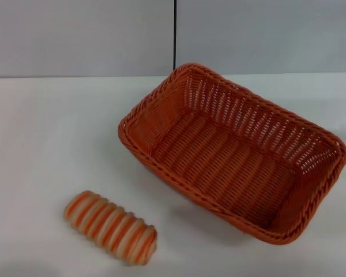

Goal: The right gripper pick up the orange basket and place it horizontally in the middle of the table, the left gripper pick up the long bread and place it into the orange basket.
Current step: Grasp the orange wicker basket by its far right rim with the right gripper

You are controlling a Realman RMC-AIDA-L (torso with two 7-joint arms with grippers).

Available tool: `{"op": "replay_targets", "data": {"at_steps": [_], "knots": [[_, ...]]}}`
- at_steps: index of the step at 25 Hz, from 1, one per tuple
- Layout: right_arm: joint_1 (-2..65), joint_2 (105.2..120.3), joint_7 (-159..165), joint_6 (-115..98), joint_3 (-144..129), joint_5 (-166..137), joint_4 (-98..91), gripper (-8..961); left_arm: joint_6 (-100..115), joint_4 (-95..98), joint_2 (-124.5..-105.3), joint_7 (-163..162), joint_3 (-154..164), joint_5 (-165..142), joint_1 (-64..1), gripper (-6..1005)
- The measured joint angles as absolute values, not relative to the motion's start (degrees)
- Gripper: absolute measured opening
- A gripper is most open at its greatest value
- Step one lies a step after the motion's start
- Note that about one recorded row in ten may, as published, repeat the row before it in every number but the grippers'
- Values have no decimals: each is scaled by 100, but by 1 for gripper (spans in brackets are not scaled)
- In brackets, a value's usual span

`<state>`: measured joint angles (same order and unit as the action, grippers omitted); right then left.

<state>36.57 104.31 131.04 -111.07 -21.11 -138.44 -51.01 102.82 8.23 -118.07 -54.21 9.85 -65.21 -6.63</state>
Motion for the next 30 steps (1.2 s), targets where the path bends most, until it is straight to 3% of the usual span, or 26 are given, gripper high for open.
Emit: {"op": "replay_targets", "data": {"at_steps": [16,30], "knots": [[3965,10430,13549,-10629,-3348,-14144,-4441,801,10067,826,-11805,-5352,1063,-6521,-712,797],[4080,10577,13462,-10014,-3536,-14224,-4027,795,9972,826,-11803,-5335,1064,-6521,-712,796]]}}
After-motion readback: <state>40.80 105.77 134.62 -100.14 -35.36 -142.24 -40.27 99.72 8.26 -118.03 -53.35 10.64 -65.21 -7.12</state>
